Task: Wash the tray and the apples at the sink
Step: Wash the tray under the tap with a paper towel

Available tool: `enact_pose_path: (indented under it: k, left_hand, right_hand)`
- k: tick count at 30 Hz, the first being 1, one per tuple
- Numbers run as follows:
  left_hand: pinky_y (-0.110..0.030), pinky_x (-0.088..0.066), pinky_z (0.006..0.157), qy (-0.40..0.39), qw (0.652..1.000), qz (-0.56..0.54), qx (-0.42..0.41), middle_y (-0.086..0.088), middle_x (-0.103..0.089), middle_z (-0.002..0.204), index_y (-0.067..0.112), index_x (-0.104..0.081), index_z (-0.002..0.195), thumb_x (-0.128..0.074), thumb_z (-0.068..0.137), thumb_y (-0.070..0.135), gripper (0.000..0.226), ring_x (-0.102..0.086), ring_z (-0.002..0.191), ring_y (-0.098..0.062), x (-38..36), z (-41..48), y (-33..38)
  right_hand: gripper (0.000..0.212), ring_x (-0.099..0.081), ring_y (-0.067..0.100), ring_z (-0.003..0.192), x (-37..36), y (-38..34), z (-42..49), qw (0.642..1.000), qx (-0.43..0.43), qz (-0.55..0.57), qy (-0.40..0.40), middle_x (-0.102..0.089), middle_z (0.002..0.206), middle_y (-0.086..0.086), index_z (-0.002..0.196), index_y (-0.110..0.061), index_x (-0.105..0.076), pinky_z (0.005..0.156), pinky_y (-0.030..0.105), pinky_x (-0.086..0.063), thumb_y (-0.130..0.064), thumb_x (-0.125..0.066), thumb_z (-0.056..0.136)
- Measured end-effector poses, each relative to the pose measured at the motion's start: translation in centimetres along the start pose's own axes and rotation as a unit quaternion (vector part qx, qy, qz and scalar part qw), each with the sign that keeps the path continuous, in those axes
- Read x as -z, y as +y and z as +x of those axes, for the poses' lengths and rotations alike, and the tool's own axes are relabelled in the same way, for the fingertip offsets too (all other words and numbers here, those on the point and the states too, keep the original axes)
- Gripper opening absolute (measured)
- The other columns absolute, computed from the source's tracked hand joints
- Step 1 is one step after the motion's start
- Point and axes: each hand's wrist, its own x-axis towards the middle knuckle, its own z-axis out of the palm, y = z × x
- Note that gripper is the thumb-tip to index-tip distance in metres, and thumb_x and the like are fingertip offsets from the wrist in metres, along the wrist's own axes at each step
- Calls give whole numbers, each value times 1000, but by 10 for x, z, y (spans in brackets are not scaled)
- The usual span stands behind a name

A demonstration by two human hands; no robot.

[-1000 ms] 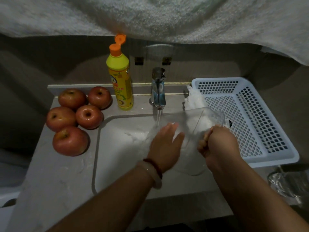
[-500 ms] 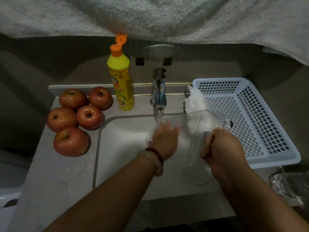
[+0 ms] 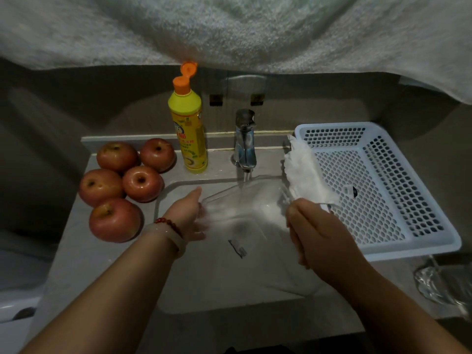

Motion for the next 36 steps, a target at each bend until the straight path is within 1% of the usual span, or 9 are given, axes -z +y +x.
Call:
enact_pose_path:
  k: [5,8,11,15,18,22,26,32,36]
  left_hand:
    - [-32,-55,54,-25,999,-10,24,-12,-61,79,5,-56,99,-52,95,36,32,-61,69,-24,26,-14,5]
    - [-33,-57,52,-15,999,-36,15,-10,-58,78,3,-56,88,-47,94,13,15,-59,70,-21,37,-18,2]
    - [-33,-57,46,-5,995,-98,-17,-9,-58,82,2,-58,96,-48,94,6,11,-57,70,-21,49,-20,-6]
    - [-34,-55,50,-4,988,-143,-64,-10,-58,96,9,-52,122,-60,91,7,32,-59,87,-19,57,-23,-20]
    - [-33,-52,52,32,984,-145,-100,-6,-59,105,15,-51,119,-58,94,12,27,-58,93,-14,54,-29,-26]
    - [-40,-52,74,42,976,-162,-142,0,-62,113,19,-51,116,-54,96,9,22,-59,97,-11,52,-35,-29]
    - [-37,-49,74,33,978,-135,-157,6,-60,111,18,-48,120,-52,96,5,27,-57,96,-9,48,-35,-30]
    - [-42,-52,81,61,977,-73,-189,1,-61,99,25,-54,95,-57,93,4,21,-61,92,-19,37,-33,-40]
    - [-48,-52,84,90,973,-48,-205,-7,-60,103,23,-50,102,-54,95,6,18,-61,87,-23,43,-35,-47]
  right_hand:
    - [32,-46,5,51,12,7,0,958,227,-156,-77,-48,59,-7,71,-19,-53,50,18,-37,-34,-40,96]
    - [28,-50,9,64,20,11,8,928,272,-241,-85,-53,71,-9,79,-18,-59,58,29,-45,-33,-43,96]
    - [20,-57,7,91,26,20,15,938,227,-244,-97,-60,97,-14,98,-27,-64,76,28,-49,-37,-48,92]
    - [37,-38,-6,131,18,31,-2,984,91,-144,-45,-49,133,-28,111,-50,-60,106,19,-28,-42,-42,79]
    - [36,-29,-4,136,-2,26,-11,995,-16,-88,38,-37,146,-22,125,-49,-46,111,22,-24,-56,-42,90]
    - [62,-48,17,126,-23,24,-7,977,-196,37,78,-47,139,-5,149,-30,-31,100,31,-36,-23,-60,95]
    - [61,-47,26,129,-26,33,3,976,-181,-19,117,-46,145,6,147,-26,-37,108,46,-39,-2,-53,93]
    - [47,-31,11,140,-25,53,20,977,-122,-50,167,-33,154,-4,137,-27,-51,115,29,-24,-4,-47,96]
    - [46,-27,13,141,-40,66,22,977,-86,-119,151,-32,155,4,135,-19,-53,109,20,-17,2,-47,95]
